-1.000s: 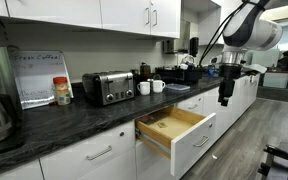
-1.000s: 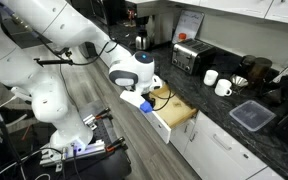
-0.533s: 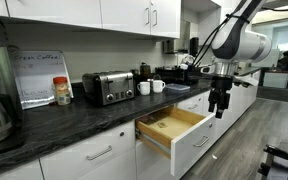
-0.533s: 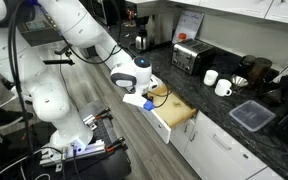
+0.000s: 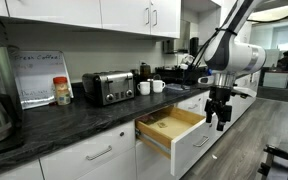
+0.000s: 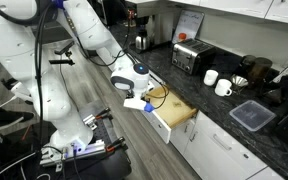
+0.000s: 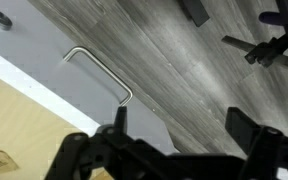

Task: Close the top drawer of the kitchen unit

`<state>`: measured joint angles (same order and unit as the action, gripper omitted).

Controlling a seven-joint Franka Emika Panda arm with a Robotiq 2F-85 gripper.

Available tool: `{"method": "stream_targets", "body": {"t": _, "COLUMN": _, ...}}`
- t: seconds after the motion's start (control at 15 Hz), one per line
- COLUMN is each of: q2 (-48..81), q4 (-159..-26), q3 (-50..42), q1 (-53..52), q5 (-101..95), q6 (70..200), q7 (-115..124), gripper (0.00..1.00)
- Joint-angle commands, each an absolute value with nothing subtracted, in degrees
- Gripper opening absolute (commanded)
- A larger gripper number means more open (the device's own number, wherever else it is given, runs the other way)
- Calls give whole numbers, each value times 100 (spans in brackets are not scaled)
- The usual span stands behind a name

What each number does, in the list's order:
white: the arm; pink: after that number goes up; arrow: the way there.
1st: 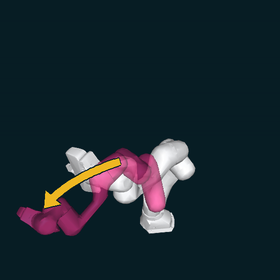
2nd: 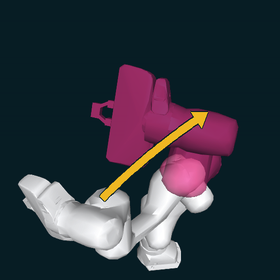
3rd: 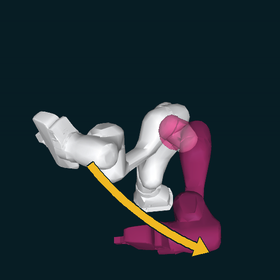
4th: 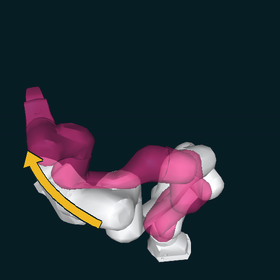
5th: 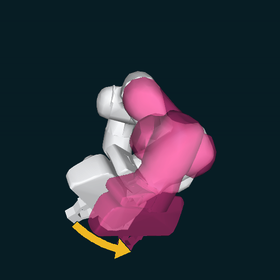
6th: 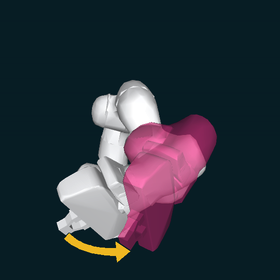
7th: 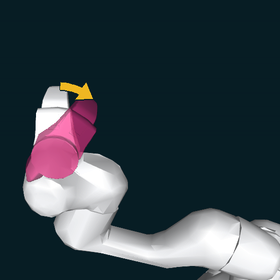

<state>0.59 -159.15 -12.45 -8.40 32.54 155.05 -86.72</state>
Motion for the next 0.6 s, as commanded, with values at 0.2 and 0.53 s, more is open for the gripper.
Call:
{"method": "stream_targets", "body": {"t": 0.2, "q2": 506, "q4": -15834, "q3": -1142, "q1": -888, "q5": 3601, "q6": 15574, "q7": -9443, "gripper": 100}}
{"method": "stream_targets", "body": {"t": 0.53, "q2": 893, "q4": -15690, "q3": -1026, "q1": -871, "q5": 4106, "q6": 15699, "q7": -9862, "gripper": 100}}
